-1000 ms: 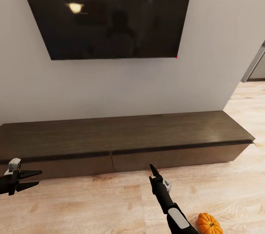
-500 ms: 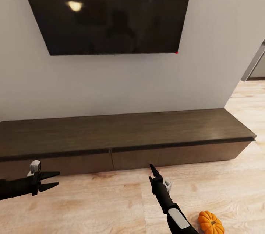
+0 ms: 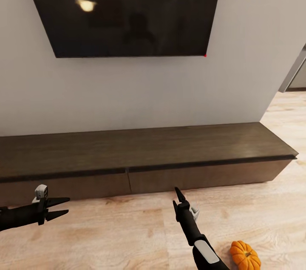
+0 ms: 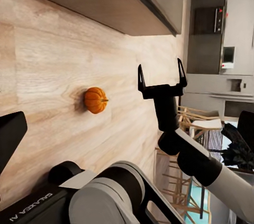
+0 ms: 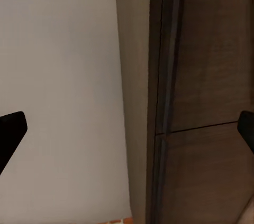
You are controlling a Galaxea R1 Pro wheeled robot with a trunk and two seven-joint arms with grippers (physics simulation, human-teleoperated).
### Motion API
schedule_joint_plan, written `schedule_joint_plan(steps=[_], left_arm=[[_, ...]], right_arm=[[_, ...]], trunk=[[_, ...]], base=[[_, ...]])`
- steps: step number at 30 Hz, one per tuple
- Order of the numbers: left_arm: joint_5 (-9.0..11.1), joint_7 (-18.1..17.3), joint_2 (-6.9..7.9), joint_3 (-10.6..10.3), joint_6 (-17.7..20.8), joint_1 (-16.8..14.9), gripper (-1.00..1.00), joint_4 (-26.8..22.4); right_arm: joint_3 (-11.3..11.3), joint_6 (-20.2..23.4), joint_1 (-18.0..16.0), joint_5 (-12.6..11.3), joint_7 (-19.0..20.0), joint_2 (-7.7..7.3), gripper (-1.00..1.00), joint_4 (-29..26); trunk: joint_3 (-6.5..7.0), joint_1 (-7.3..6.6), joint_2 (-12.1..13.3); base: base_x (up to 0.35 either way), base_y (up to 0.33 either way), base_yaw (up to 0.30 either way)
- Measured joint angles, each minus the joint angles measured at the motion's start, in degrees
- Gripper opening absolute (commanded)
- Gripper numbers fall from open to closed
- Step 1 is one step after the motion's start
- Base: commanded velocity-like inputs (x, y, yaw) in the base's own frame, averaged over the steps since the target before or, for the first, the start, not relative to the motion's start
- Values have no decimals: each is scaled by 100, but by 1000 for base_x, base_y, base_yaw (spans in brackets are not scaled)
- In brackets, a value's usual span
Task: Place each of the two pumpkins and all three candles from the living room inside a cabinet in the living room (use any cabinet), then make sure every cabinet is closed, and position the cauldron so it is next to a table in the living room.
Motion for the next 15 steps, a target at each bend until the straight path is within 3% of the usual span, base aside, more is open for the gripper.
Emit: schedule_joint_plan(steps=[9,15], left_arm=[[17,0,-7,4,-2,0,100,1],[6,-2,-4,1,16,0,100,7]], right_arm=[[0,9,0,-1,0,0,100,0],[1,9,0,-1,-1,0,100,1]], trunk=[[-18,23,-42],[-18,20,-42]], base=[[6,7,0],[170,183,0]])
